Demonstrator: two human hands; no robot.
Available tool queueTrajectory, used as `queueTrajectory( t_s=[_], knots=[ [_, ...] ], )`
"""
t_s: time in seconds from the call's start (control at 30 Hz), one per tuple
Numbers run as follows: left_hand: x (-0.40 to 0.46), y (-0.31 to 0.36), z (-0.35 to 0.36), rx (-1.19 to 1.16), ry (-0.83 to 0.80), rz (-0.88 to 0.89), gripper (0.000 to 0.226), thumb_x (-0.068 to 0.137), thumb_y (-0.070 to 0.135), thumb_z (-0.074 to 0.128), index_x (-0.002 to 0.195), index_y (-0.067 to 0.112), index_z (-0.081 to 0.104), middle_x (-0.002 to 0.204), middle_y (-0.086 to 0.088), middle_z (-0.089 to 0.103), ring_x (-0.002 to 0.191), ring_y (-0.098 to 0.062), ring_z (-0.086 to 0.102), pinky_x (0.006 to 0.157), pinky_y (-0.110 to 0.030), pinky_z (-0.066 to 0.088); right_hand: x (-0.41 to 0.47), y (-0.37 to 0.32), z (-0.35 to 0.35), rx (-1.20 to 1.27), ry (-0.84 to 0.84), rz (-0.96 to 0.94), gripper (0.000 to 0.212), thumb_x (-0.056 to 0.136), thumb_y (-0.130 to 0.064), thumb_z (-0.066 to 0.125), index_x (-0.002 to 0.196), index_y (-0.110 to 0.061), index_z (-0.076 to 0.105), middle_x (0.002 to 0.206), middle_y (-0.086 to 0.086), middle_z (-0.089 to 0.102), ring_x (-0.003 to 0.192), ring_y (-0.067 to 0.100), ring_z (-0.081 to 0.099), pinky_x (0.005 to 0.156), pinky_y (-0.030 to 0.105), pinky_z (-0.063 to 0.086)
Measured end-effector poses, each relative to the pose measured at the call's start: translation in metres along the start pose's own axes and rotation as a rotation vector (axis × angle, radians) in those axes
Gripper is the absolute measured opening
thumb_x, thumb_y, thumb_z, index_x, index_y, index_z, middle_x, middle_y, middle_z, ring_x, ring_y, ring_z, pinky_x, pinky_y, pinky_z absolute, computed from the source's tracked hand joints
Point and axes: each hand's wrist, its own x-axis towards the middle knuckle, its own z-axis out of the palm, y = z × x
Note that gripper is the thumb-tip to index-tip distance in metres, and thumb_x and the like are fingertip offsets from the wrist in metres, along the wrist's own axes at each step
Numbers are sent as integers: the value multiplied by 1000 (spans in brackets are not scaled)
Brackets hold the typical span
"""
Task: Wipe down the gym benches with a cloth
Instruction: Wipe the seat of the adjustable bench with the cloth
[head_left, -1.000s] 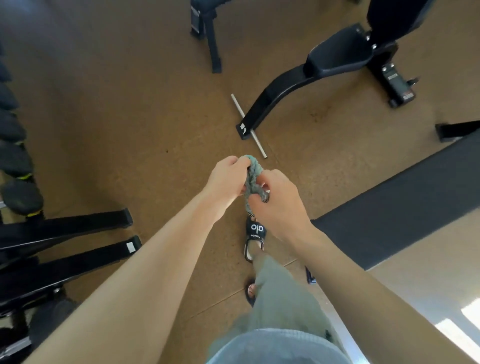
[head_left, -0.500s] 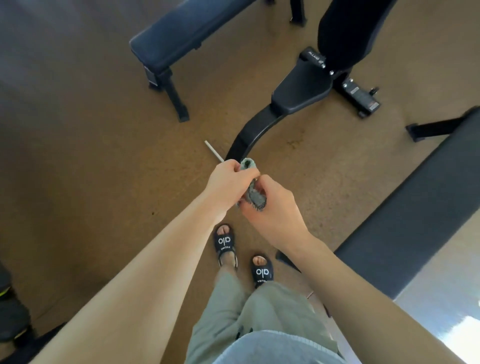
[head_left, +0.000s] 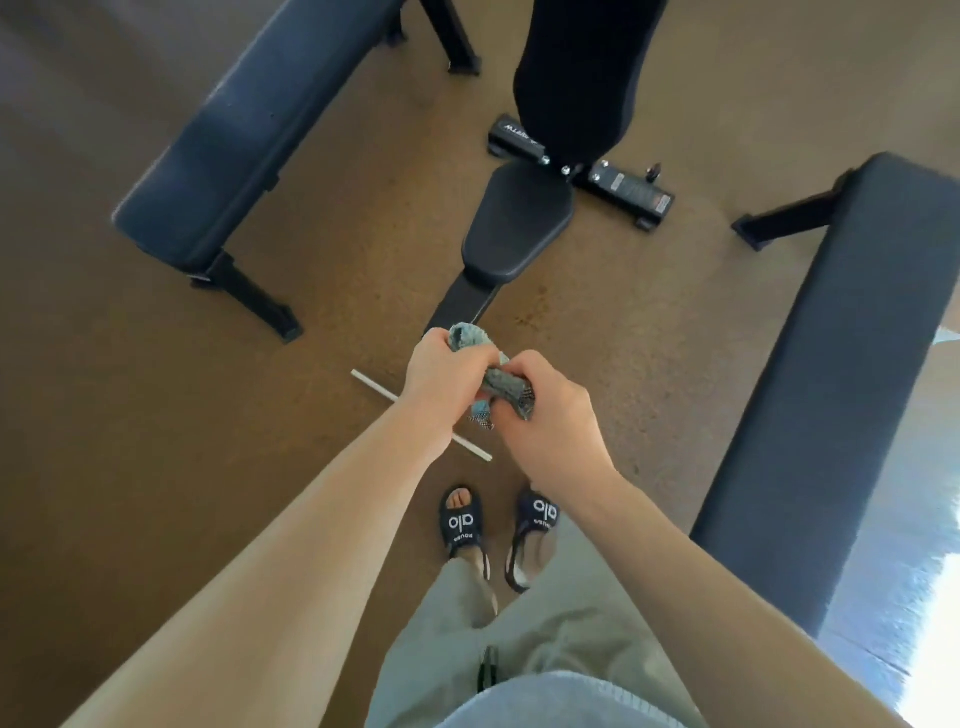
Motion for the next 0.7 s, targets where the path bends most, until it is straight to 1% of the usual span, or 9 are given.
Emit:
queueTrajectory(
  t_s=[0.1, 0.17, 0.23, 0.3, 0.37, 0.43, 0.5, 0.6, 0.7],
  knots=[
    [32, 29, 17, 53, 39, 30, 23, 90, 13, 69, 107, 22, 56, 109, -7, 64, 104, -23, 67, 95, -50, 59, 40, 5, -24, 67, -26, 39, 15, 94, -14, 63, 102, -26, 61, 88, -10, 65, 74, -2, 58, 59, 9, 42],
    [56, 50, 31, 84, 73, 71, 23, 91, 12, 66, 111, 18, 56, 108, -7, 64, 103, -23, 67, 93, -49, 60, 71, 12, -43, 79, -44, 59, 13, 94, -18, 63, 104, -27, 63, 91, -11, 67, 78, -2, 59, 61, 9, 44],
    [82, 70, 47, 128, 107, 117, 24, 95, 12, 64, 115, 16, 53, 105, -2, 62, 100, -18, 66, 87, -40, 62, 104, 24, -63, 86, -63, 91, 14, 95, -22, 64, 106, -30, 63, 98, -14, 69, 85, -1, 63, 69, 12, 49],
    [108, 90, 66, 182, 146, 166, 21, 97, 14, 64, 113, 18, 51, 98, 5, 59, 91, -10, 64, 72, -26, 58, 139, 40, -85, 102, -81, 136, 15, 94, -21, 64, 106, -30, 64, 102, -15, 70, 93, 0, 64, 80, 19, 53],
    [131, 109, 86, 231, 192, 205, 19, 98, 16, 65, 109, 19, 50, 94, 9, 58, 84, -5, 62, 62, -17, 51, 172, 57, -107, 120, -82, 168, 16, 92, -19, 65, 104, -29, 67, 104, -15, 71, 97, 0, 65, 84, 18, 50],
    [151, 127, 105, 263, 221, 237, 19, 99, 17, 65, 110, 18, 50, 91, 12, 57, 81, -3, 61, 55, -10, 47, 204, 71, -129, 120, -74, 195, 17, 90, -18, 63, 102, -29, 68, 104, -14, 72, 99, 0, 65, 86, 17, 49],
    [169, 143, 119, 283, 238, 270, 21, 99, 16, 66, 111, 17, 50, 91, 13, 56, 81, -2, 61, 52, -7, 48, 234, 82, -150, 101, -62, 216, 16, 91, -17, 63, 101, -28, 68, 104, -13, 72, 98, 2, 66, 84, 15, 48],
    [194, 163, 130, 305, 255, 289, 23, 99, 16, 66, 113, 17, 49, 95, 10, 55, 81, -1, 59, 53, -2, 47, 276, 92, -172, 94, -36, 236, 14, 93, -17, 64, 103, -26, 68, 103, -12, 71, 98, 2, 64, 76, 9, 42],
    [223, 175, 130, 288, 275, 256, 25, 99, 18, 67, 117, 18, 49, 106, 5, 58, 81, -1, 59, 53, -2, 47, 313, 98, -182, 102, -18, 263, 12, 96, -23, 63, 107, -27, 66, 104, -13, 68, 97, 0, 61, 72, 12, 41]
  ],
)
